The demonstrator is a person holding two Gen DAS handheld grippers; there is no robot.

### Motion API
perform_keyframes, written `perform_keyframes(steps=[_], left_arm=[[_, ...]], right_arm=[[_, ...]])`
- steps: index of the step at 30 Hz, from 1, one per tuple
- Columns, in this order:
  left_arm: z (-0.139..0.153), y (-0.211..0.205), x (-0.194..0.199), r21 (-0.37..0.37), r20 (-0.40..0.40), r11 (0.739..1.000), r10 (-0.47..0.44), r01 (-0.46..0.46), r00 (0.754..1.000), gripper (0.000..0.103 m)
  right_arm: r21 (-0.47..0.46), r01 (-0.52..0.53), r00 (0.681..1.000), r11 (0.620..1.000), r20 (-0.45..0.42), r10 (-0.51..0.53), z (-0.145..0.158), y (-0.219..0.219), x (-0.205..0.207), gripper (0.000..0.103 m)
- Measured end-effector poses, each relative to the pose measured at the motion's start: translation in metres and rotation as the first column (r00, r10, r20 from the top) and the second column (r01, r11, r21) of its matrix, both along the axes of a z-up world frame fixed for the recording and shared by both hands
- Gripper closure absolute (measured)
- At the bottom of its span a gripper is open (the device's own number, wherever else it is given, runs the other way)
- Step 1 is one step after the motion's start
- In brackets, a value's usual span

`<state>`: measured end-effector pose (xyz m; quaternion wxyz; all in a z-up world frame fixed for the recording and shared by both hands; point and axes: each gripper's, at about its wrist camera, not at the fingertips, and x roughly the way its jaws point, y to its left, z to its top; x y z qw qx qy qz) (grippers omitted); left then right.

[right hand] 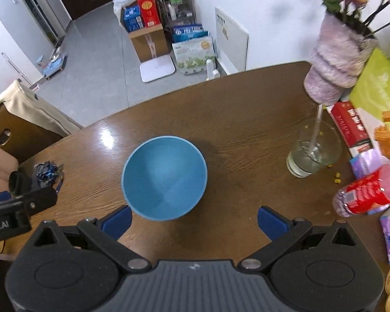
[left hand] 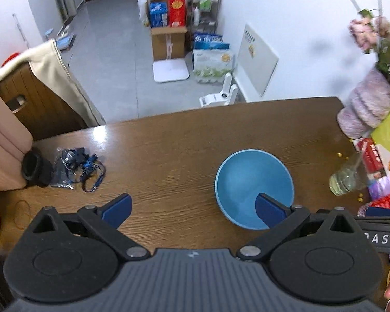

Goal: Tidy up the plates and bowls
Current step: 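Bring both open tools down to the rim of the stacked blue bowls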

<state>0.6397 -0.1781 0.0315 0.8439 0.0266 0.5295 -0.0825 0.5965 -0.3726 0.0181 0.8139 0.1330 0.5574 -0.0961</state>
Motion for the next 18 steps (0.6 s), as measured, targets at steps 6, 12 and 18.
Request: perform_keyframes(steps=[6, 12, 18], left_arm=[[-0.047, -0.016, 0.029, 0.036, -0.049, 0.999, 0.039, -0.037, 0.998, 0.000], [-0.088, -0.027, 0.050, 0.053, -0.093, 0.997, 0.069, -0.064, 0.993, 0.000], [-0.117, -0.039, 0.060, 0.065, -0.109, 0.996, 0.064, -0.057, 0.992, 0.000]], right_arm=[[0.026, 0.026, 0.998, 0.999, -0.053, -0.024, -0.045, -0.013, 0.031, 0.001], [0.041, 0.053, 0.993, 0.998, -0.109, -0.048, -0.092, -0.027, 0.052, 0.006], [0.055, 0.066, 0.990, 0.996, -0.132, -0.058, -0.123, -0.031, 0.060, 0.014]])
